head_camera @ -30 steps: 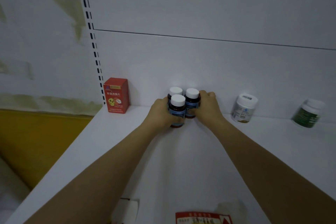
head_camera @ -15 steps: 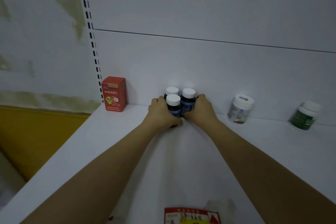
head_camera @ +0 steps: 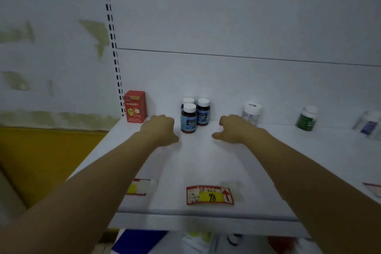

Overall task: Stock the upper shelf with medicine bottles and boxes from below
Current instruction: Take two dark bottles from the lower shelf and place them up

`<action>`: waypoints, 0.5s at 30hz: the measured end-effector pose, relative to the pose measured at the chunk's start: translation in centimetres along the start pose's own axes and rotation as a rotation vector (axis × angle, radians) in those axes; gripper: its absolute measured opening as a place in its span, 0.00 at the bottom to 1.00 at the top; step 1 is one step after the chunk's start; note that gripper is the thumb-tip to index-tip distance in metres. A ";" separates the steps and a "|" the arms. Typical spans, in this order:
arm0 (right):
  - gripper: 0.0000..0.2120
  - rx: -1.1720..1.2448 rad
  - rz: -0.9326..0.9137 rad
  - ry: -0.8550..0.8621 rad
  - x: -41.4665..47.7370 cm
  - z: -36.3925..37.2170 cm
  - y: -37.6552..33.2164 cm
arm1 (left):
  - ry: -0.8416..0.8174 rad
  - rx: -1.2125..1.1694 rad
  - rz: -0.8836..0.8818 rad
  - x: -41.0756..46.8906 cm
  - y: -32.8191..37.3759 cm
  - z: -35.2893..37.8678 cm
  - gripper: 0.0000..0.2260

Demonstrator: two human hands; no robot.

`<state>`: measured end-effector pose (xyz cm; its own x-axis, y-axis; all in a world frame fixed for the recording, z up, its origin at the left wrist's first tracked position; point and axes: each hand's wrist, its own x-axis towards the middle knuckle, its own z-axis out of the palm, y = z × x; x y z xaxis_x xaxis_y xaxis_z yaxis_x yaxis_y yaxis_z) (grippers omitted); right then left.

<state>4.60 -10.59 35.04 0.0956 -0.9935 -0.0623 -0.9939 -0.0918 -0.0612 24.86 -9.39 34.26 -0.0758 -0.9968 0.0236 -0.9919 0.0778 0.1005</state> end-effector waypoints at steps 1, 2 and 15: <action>0.30 0.001 0.004 0.010 -1.3 -0.3 -0.2 | 0.013 0.007 0.016 -1.0 0.1 -0.3 0.24; 0.30 -0.001 0.010 0.022 -2.6 -0.6 -0.4 | 0.026 0.009 0.033 -2.0 0.2 -0.6 0.24; 0.26 0.030 0.240 0.126 -24.2 0.6 1.6 | -0.018 -0.255 0.334 -17.8 6.3 -1.6 0.27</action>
<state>0.75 13.32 35.85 -0.1521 -0.9873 0.0459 -0.9850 0.1476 -0.0894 20.08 8.84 36.04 -0.3927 -0.9162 0.0793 -0.8557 0.3956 0.3335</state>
